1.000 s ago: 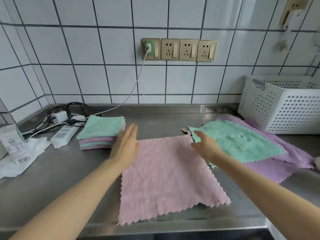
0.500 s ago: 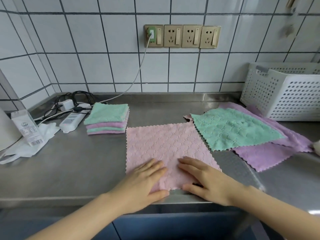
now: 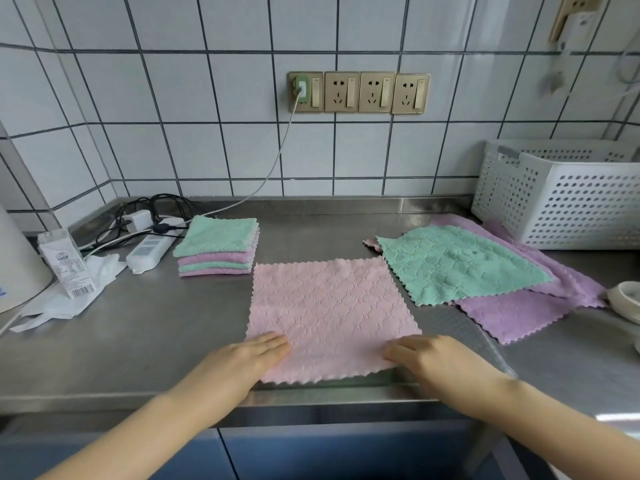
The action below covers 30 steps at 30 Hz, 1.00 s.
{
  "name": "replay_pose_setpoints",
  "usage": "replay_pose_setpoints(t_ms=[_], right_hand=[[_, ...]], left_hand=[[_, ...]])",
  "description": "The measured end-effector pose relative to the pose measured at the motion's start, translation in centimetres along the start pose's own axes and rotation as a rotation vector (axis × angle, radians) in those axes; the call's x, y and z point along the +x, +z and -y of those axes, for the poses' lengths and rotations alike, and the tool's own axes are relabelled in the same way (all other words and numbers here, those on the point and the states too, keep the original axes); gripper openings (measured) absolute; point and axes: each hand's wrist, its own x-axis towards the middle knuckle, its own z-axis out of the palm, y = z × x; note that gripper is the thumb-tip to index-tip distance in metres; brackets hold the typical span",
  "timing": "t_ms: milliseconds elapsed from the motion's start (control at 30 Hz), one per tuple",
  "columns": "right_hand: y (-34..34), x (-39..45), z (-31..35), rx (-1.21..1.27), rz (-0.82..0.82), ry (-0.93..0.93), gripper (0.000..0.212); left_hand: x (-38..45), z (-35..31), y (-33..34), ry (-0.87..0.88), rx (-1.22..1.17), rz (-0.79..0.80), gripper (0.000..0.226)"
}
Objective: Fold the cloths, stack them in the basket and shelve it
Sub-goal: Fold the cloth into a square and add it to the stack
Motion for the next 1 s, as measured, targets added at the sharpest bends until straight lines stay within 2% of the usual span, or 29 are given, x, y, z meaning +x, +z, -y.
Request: replay_pose_setpoints(t_ms=[100, 200, 333, 433, 533, 633, 733, 800, 900, 1000], right_hand=[[-0.4, -0.6, 0.1, 0.000, 0.005, 0.005, 0.022], [-0.9, -1.4, -0.7, 0.027, -0.007, 0.063, 0.020], [-2.7, -3.0, -1.0, 0.287, 0.089, 0.199, 0.022], [-4.0, -3.0, -0.7, 0.525, -0.014, 0.278, 0.022], [-5.1, -1.0, -1.3, 0.844, -0.134, 0.415, 0.022], [-5.0, 2.7, -3.1, 1.047, -0.304, 0.616, 0.038], [-3.2, 7.2, -5.7, 1.176, -0.381, 0.805, 0.041], [-1.3, 9.5, -7.0, 1.141, -0.376, 0.918, 0.045], [1.2, 11.0, -7.7, 0.965, -0.275, 1.068, 0.045], [2.7, 11.1, -8.2, 0.927, -0.268, 1.143, 0.042]], left_hand=[[-1.6, 0.8, 0.0, -0.033, -0.102, 0.048, 0.098], [-2.6, 1.5, -0.3, -0.024, -0.125, 0.035, 0.095], [-3.6, 1.4, -1.9, -0.053, -0.251, 0.049, 0.067], [-3.2, 1.4, -4.4, -0.233, -0.493, 0.100, 0.042], [-1.0, 2.5, -6.0, -0.384, -0.775, -0.122, 0.005], [2.7, 3.9, -5.7, -0.533, -0.905, -0.321, 0.002], [6.5, 6.5, -3.5, -0.673, -0.866, -0.349, 0.013], [8.2, 8.0, -1.6, -0.763, -0.775, -0.365, 0.032], [9.4, 8.2, 0.4, -0.845, -0.579, -0.372, 0.047], [9.7, 7.9, 0.9, -0.851, -0.469, -0.405, 0.048]])
